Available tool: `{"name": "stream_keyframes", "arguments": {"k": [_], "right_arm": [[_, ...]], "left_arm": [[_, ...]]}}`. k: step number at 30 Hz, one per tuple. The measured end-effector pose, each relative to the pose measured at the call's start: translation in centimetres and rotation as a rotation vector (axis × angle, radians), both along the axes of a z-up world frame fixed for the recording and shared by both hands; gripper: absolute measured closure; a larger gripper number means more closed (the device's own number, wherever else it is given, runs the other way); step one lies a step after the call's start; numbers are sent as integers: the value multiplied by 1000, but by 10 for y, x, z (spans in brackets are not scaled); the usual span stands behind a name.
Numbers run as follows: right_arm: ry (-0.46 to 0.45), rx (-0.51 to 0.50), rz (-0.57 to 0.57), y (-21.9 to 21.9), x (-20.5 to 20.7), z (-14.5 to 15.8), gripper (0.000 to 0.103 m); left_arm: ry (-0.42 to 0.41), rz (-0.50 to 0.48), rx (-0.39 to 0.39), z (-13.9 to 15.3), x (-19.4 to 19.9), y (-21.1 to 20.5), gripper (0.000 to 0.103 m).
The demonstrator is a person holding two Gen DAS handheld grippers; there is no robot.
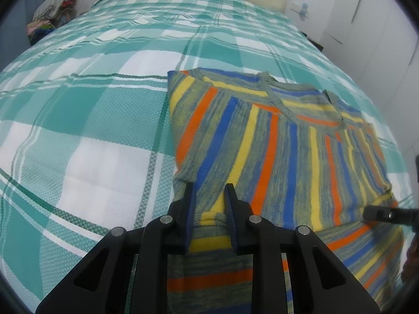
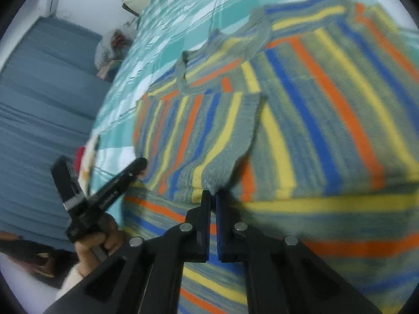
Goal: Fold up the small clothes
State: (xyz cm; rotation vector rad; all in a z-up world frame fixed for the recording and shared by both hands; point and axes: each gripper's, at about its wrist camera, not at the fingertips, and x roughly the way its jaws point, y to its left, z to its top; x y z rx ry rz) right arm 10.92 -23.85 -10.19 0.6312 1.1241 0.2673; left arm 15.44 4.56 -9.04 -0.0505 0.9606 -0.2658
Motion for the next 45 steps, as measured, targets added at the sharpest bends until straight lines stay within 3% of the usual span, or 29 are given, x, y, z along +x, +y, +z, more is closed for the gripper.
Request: {"name": "stream_keyframes", "arguments": {"k": [6,8,10,11,12,13,14,15,19,23,29,33,37,40,45], "right_arm": [[16,-33,-8,1,-1,-14,101],[-1,-41,-5,0,-7,-10,95],[-16,-82,2,-3,-19,-1,95],[-25,-99,10,-4,-26,2,91],[-40,-127,22,-4,-34,8,81],[-55,-155,32,-6,-42,14,75],[-76,-192,39,-7,-52,19,60],[-100,-242,44,-10,-65,26,49],[-144,-409,81,-22,-107,41,48],[-181,-556,117,-27,-150,54,45],[-278,-698,136,-17,-197,66,37],[-332,-727,78,-13,-214,62,32],[-286,-715,51,-15,-212,54,32],[-263,-728,26,-23,-213,50,31],[-247,-744,-32,-30,-213,51,22]], "left_arm": [[-15,-14,43,-2,-2,-5,79],[-22,-16,44,0,-5,-4,77],[-23,-17,35,4,-9,-5,66],[-28,-22,22,9,-15,-6,52],[-44,-23,22,15,-22,-7,32],[-61,-19,34,20,-27,-10,24],[-94,-14,53,27,-36,-12,15],[-117,-20,61,34,-43,-14,13],[-107,-81,74,49,-69,-22,13],[-99,-116,160,55,-103,-31,12],[46,-98,134,54,-148,-41,11],[81,-91,85,49,-183,-39,7],[8,-52,127,35,-204,-34,7],[13,-52,190,27,-202,-37,7],[0,-46,179,32,-203,-28,7]]}}
